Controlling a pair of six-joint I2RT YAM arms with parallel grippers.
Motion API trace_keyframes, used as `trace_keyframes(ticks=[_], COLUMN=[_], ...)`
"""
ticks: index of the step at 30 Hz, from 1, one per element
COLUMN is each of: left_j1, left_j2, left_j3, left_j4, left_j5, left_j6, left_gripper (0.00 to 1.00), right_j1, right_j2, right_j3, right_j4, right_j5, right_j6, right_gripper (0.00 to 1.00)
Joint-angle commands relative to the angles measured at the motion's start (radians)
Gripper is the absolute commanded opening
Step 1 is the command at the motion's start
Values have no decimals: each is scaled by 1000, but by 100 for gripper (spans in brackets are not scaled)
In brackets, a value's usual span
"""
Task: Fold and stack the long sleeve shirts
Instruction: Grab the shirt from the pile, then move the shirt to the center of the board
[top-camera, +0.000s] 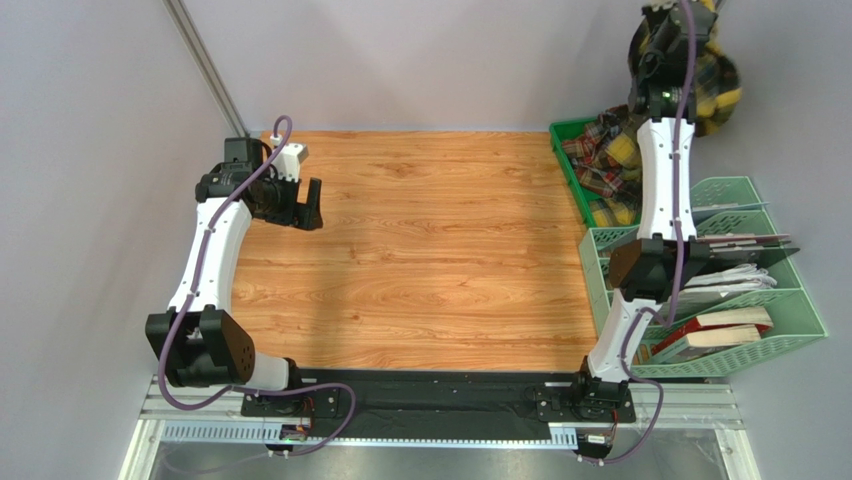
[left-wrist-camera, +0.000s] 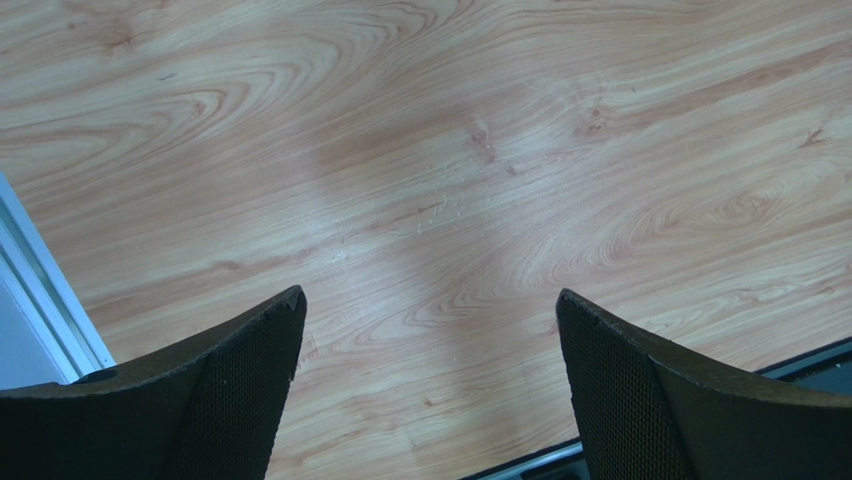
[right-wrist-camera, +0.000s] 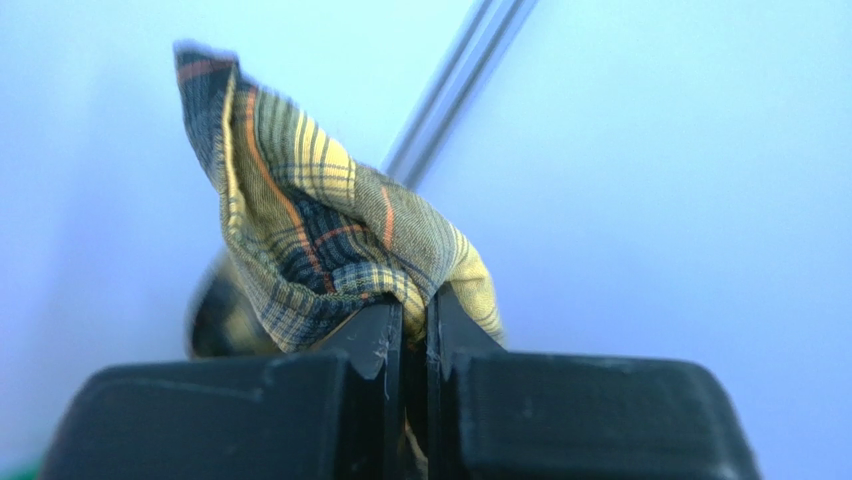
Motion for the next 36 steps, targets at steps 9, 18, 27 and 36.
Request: trace_keyframes(ticks=[9, 18, 27, 36], left_j1=[9, 13, 74, 208], left_j2=[-75, -118, -144, -188], left_j3=[9, -26, -58, -118], left_j4=[24, 22, 24, 41], left_j5=[19, 58, 165, 324], left_j6=[-77, -122, -182, -183], left_gripper=[99, 99, 99, 99], right_j1=[134, 410, 754, 680], right_j2=[-204, -209, -140, -320], right_j3=[210, 243, 298, -106], right_j4=[461, 625, 731, 452], right_j5=[-422, -507, -651, -197], right_j6=[383, 333, 4, 286], right_gripper=[0, 0, 0, 0])
